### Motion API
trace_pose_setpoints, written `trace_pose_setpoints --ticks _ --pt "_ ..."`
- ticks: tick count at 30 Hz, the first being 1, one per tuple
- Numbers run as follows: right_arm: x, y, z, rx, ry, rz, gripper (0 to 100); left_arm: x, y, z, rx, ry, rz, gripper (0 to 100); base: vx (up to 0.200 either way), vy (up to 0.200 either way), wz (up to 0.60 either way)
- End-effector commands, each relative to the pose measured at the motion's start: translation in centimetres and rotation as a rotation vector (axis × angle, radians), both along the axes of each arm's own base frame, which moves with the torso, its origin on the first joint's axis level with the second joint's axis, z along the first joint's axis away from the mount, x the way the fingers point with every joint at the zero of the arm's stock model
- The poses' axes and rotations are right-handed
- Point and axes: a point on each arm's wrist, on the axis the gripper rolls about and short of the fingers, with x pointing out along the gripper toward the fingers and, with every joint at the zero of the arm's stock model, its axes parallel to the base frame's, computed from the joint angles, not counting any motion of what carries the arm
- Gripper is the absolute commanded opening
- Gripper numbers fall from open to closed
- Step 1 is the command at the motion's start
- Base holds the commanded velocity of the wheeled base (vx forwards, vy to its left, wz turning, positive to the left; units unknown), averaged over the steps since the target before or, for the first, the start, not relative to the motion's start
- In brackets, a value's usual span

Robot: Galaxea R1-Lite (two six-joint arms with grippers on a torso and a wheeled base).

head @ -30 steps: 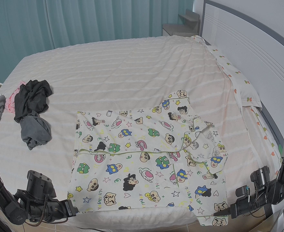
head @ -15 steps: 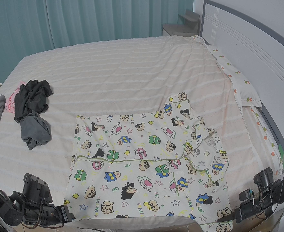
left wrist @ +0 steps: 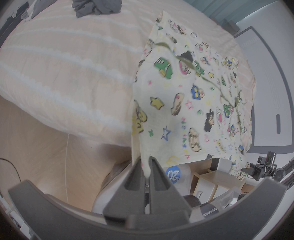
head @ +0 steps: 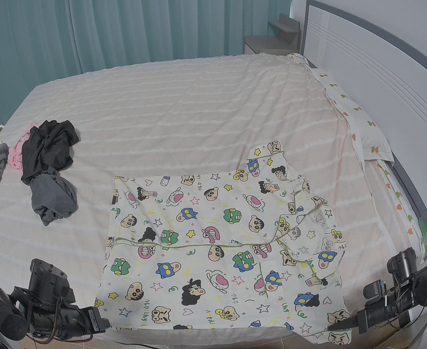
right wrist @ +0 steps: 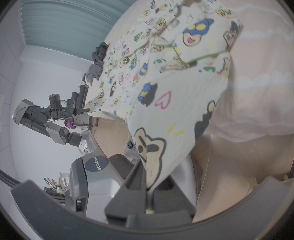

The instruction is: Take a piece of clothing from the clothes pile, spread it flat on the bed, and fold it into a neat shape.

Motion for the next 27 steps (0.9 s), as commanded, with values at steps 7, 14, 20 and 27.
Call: trace_pose_setpoints --ticks 7,14,20,27 --pt "1.3 -0.1 2.3 0.042 -0.193 -0.017 0 2.2 -0.6 3.2 -0.067 -0.194 0.013 0 0.0 0.0 0.0" --pt "3.7 -0.1 4.6 0.086 -0.288 -0.084 0 4.0 -0.8 3.6 -0.078 -0.205 0.051 0 0.0 0.0 0.0" --pt "6.0 -0.1 5.5 0.103 -0.337 -0.104 0 5.7 -0.5 3.3 -0.072 -0.196 0.094 0 0.0 0.0 0.0" --pt "8.0 -0.2 6.0 0.108 -0.409 -0.109 0 7.1 0.0 3.2 -0.069 -0.195 0.129 0 0.0 0.0 0.0"
